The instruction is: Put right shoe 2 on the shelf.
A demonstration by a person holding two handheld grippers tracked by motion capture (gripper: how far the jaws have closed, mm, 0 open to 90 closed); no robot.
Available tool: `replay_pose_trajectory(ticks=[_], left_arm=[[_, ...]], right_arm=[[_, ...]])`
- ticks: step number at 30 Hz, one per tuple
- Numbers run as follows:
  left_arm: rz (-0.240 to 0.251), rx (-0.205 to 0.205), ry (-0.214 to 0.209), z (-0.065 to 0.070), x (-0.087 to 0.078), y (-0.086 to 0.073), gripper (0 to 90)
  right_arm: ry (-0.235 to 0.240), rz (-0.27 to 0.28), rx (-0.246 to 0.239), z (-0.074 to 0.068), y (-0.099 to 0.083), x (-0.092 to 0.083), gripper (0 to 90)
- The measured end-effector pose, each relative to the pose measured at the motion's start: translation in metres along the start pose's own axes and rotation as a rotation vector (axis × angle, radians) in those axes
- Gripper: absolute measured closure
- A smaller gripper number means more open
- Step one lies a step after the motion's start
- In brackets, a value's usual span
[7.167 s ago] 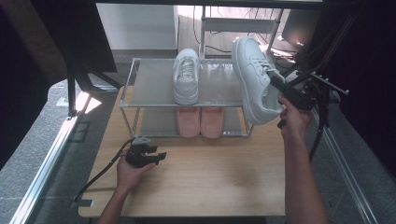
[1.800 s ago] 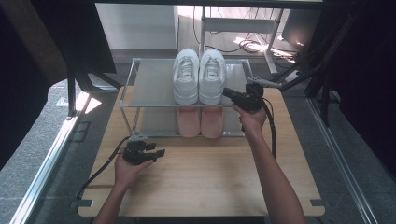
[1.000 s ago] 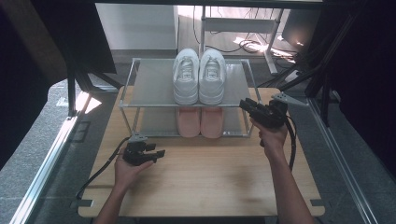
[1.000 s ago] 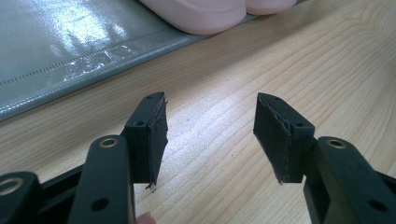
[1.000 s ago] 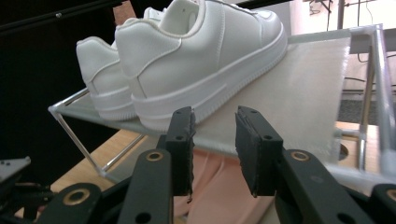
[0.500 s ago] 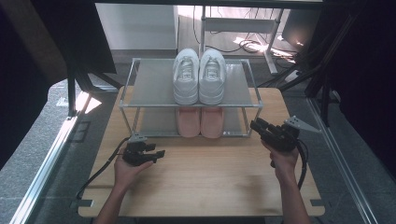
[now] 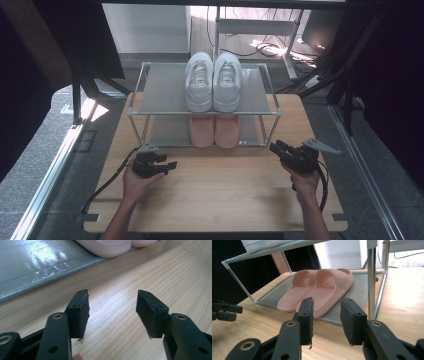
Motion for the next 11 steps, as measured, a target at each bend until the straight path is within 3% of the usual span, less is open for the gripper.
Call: replay_pose_trajectory(ticks=[6, 11], left_arm=[[0.003, 0.002, 0.002, -0.0004, -0.0006, 0.0002, 44.8], [0.001, 0.004, -0.001, 0.0004, -0.0001, -0.0003, 44.7]], right_arm=[[0.002, 0.008, 0.003, -0.0007, 0.0011, 0.0012, 62.0], [-0.021, -0.009, 0.006, 0.0058, -0.0042, -0.0001, 55.4]])
Point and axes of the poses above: each handheld gripper's, and its own axes: x roughly forward along the jaws, y roughly out of its top, z roughly to its right, the point moved 10 cm from there along x, roughly forward along the jaws, and after that the axes turned 11 degrees about y, right-handed, at the moved point
